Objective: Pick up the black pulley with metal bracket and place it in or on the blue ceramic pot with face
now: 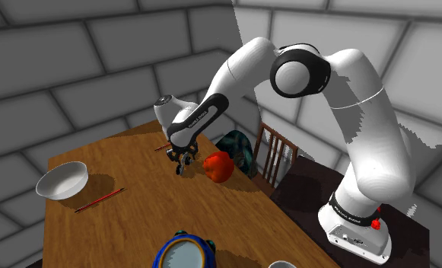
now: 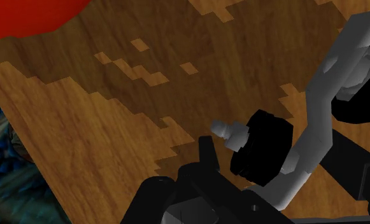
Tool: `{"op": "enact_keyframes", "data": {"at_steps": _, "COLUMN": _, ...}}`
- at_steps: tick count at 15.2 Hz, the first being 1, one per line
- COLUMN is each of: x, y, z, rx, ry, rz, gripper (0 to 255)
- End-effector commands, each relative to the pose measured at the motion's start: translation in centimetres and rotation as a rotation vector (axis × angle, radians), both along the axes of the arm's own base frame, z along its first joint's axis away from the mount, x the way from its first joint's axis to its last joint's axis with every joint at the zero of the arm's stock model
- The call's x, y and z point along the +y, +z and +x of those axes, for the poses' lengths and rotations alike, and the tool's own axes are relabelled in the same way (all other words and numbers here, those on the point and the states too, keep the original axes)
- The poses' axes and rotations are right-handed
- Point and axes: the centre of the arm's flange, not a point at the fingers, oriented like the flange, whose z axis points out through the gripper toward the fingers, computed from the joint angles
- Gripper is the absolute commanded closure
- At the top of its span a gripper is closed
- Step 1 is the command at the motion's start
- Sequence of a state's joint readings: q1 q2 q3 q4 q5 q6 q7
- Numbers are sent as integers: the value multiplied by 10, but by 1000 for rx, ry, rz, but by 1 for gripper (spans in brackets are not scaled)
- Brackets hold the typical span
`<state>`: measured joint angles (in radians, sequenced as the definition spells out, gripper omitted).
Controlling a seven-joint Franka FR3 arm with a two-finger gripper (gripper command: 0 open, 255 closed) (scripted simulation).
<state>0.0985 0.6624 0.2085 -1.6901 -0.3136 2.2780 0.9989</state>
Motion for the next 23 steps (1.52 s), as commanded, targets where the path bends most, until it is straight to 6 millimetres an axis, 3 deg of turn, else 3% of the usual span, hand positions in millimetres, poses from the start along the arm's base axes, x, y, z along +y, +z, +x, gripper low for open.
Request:
{"op": "enact_keyframes", "data": {"at_steps": 1, "x": 0, "y": 0, "z": 0, "rx": 0, "ry": 0, "rz": 0, "gripper": 255}}
{"op": "enact_keyframes", "data": {"at_steps": 9, "x": 0, "y": 0, "z": 0, "rx": 0, "ry": 0, "rz": 0, "gripper": 255}}
{"op": "enact_keyframes", "data": {"at_steps": 23, "x": 0, "y": 74, "z": 0, "rx": 0, "ry": 0, "rz": 0, "gripper": 255}}
